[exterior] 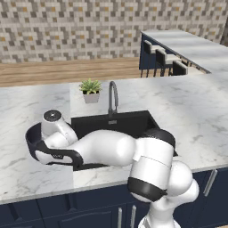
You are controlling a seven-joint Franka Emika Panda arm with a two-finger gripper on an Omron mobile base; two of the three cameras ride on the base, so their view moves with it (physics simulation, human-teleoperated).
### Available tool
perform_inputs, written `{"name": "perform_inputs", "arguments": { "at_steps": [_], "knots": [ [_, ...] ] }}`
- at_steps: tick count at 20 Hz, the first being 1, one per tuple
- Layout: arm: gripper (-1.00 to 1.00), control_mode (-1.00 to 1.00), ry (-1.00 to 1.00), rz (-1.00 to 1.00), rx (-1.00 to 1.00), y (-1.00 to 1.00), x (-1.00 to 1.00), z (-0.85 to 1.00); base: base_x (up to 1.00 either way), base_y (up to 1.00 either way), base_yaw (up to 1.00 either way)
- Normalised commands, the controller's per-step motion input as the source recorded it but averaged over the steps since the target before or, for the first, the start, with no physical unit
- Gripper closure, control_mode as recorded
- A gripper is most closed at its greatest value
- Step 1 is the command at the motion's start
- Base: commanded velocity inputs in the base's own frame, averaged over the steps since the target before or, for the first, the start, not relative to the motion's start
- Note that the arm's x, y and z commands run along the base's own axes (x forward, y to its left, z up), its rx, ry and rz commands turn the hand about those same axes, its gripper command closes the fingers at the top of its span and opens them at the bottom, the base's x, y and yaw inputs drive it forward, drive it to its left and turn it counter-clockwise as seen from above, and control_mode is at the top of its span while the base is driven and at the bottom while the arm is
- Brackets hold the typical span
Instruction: Dump the corn from the pot into the sink. Then turn on the water and wash the corn. Then turn off the water and put the corn back in the pot.
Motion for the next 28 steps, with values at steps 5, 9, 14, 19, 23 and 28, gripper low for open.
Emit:
{"name": "perform_inputs", "arguments": {
  "at_steps": [5,9,14,19,23,28],
  "knots": [
    [-1.00,-1.00,0.00,0.00,0.00,-0.02,0.00,0.08,0.00,0.00,0.00],
    [-1.00,-1.00,0.00,0.00,0.00,-0.15,0.00,0.28,0.00,0.00,0.00],
    [-1.00,-1.00,0.00,0.00,-0.05,-0.16,0.00,0.16,0.00,0.00,0.00],
    [-1.00,-1.00,0.00,0.04,-0.10,-0.55,0.00,0.05,0.00,0.00,0.00],
    [-1.00,-1.00,0.00,0.11,-0.01,-0.60,0.00,0.43,0.00,0.00,0.00],
    [-1.00,-1.00,0.00,0.16,-0.04,-0.44,0.00,0.25,0.00,0.00,0.00]
  ]
}}
